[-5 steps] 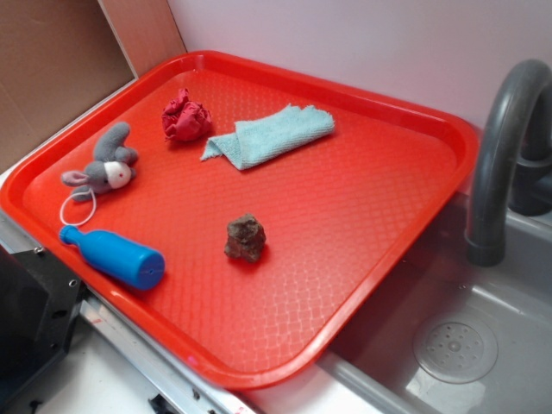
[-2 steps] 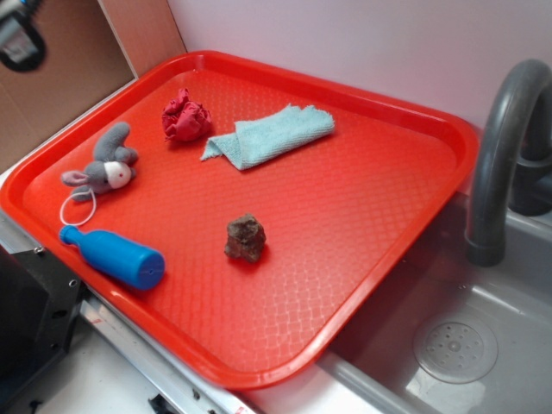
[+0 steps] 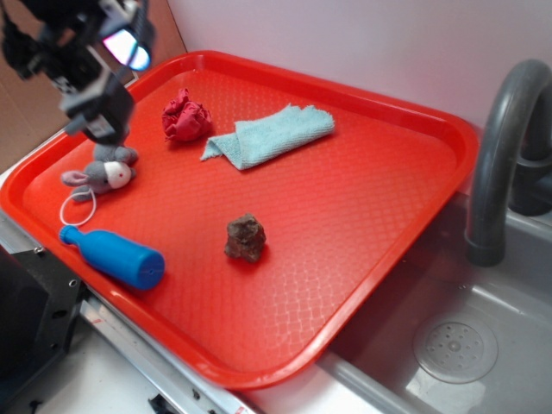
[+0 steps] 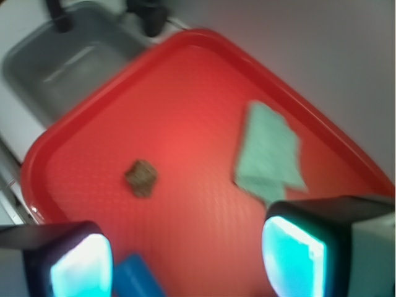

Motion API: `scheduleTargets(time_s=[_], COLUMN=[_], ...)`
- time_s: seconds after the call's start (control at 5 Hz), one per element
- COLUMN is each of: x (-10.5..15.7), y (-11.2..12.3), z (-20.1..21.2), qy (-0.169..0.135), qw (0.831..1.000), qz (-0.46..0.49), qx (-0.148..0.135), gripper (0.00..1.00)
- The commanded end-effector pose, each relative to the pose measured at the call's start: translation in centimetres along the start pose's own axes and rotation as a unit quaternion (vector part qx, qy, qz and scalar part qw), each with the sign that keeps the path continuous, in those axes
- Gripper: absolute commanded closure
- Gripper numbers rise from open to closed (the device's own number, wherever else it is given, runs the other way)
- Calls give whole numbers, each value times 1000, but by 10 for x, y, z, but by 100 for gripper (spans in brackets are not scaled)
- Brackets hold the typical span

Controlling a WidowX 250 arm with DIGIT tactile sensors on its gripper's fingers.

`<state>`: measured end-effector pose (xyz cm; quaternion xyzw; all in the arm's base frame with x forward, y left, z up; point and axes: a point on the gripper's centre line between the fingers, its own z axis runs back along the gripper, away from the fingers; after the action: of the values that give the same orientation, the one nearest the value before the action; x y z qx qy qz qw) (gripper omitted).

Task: Grab the rock.

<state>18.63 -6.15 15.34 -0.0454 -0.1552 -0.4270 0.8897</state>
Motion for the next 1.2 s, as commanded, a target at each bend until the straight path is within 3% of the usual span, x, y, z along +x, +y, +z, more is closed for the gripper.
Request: scheduleTargets(time_s=[0.0, 0.2, 0.6, 0.8, 1.0], x=[17, 19, 19, 16, 11], y=[-16, -21, -31, -36, -42], z=[-35, -49, -83, -94, -108], qy=[7, 30, 107, 112, 140], qw=[992, 988, 981, 978, 976], qz=[-124, -145, -161, -176, -169], qx=[-29, -31, -2, -15, -18], gripper=[0, 0, 0, 0, 0])
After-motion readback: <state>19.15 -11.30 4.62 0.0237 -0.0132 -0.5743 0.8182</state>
